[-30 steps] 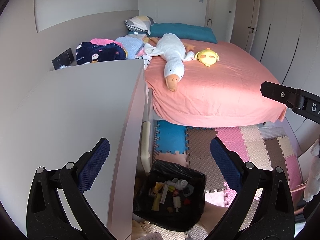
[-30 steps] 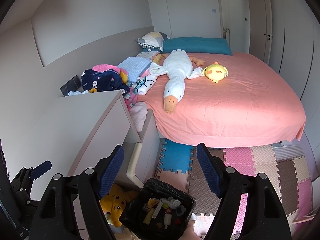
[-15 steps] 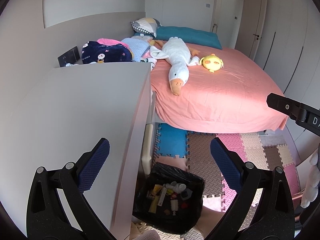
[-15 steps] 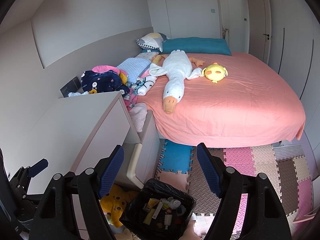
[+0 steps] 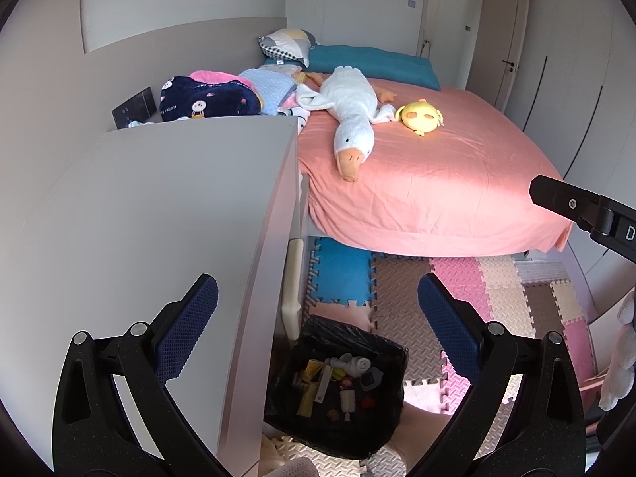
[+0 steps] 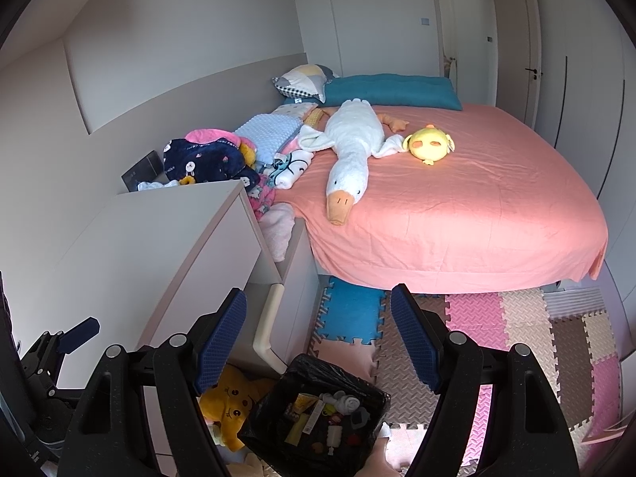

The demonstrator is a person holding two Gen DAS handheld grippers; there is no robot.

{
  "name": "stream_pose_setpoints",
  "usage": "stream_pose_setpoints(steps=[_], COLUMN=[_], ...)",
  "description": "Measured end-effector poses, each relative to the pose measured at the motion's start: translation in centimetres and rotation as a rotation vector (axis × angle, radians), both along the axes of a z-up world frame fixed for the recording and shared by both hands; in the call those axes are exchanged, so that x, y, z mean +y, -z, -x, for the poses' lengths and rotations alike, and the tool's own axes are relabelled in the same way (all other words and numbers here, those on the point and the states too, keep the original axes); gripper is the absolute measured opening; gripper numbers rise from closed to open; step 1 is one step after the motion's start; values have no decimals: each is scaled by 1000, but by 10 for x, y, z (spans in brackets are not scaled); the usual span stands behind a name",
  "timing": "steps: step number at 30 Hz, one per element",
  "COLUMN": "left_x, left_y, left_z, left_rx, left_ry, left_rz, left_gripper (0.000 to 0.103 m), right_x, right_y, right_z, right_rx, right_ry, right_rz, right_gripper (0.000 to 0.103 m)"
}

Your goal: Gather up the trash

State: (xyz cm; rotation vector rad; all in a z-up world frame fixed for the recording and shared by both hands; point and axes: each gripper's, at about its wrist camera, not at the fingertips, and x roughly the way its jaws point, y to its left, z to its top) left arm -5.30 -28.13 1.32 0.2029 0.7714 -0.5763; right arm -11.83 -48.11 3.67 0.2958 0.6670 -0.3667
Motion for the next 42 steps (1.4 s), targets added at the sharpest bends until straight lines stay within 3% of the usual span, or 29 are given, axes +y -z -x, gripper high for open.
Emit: stream_pose_setpoints(steps=[42], left_x=[1], left_y=[-1], left_z=[4], left_rx=[-12], left_ry=[8], left_rz=[-4], left_gripper=[97], right_x=[3], right_y=[1], right_z=[0], right_rx=[0], right_ry=[1], right_rz=[1], right_gripper=[75])
